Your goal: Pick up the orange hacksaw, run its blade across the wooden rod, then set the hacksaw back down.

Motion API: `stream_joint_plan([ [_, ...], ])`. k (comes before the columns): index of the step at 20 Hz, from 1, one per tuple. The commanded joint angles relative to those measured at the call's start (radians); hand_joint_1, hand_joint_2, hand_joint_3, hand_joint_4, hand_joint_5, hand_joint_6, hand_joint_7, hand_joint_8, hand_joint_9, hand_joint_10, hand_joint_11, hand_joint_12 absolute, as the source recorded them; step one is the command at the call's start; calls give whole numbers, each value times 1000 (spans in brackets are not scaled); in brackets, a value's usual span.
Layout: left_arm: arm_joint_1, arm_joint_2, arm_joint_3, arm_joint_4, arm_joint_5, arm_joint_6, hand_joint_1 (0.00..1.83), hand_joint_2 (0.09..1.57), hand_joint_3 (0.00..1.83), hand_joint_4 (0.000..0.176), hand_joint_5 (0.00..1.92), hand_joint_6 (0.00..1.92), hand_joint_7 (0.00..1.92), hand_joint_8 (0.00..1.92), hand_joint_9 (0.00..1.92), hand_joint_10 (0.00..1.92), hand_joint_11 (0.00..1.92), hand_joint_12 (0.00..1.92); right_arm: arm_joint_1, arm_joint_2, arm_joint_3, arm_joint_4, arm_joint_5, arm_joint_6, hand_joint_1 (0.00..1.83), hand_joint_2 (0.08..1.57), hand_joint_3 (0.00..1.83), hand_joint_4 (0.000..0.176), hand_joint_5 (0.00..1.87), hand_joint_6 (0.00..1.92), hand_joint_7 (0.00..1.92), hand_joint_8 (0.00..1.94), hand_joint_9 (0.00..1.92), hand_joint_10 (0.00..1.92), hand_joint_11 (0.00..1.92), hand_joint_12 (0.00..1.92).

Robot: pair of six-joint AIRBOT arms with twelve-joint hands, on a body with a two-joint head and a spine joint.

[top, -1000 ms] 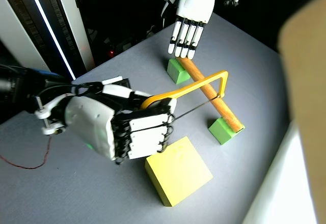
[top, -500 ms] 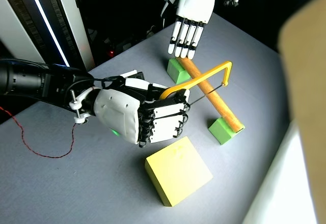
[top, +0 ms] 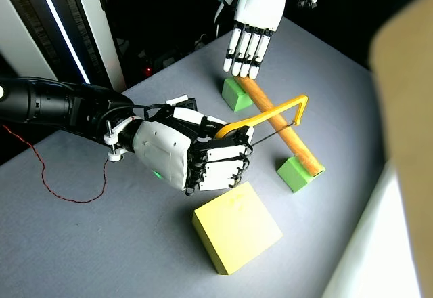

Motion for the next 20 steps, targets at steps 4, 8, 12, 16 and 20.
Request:
stream_joint_plan([
  [4, -6, -1, 6, -32, 0, -2, 159, 1105, 0, 0, 53, 3, 29, 2, 52, 3, 0, 184, 13, -23, 3, -67, 92, 2, 1366, 1156, 1, 0, 900, 900, 819, 1273, 872, 1371, 820, 1473],
  [8, -6, -1, 6, -32, 0, -2, 132, 1111, 2, 0, 54, 0, 19, 2, 36, 2, 0, 127, 13, -57, 24, -64, 89, 2, 1372, 1137, 0, 0, 959, 819, 858, 1204, 893, 1342, 819, 1468],
  [12, -6, -1, 7, -32, 0, -2, 151, 1111, 0, 0, 59, 2, 19, 1, 32, 2, 0, 103, 25, -98, 53, -53, 78, -2, 1369, 1144, 0, 0, 936, 889, 819, 1235, 900, 1323, 815, 1394],
  [16, -6, -1, 6, -32, 0, -2, 154, 1113, 0, 0, 68, 0, 40, 0, 44, 2, 0, 119, 34, -137, 83, -53, 57, -3, 1372, 1138, 1, 0, 925, 889, 867, 1187, 896, 1326, 792, 1458],
  [20, -6, -1, 6, -32, 0, -2, 122, 1115, 0, 0, 58, 1, 21, 0, 31, 1, 0, 119, 46, -188, 130, -45, 52, 2, 1367, 1153, 0, 0, 893, 914, 834, 1253, 882, 1350, 796, 1435],
])
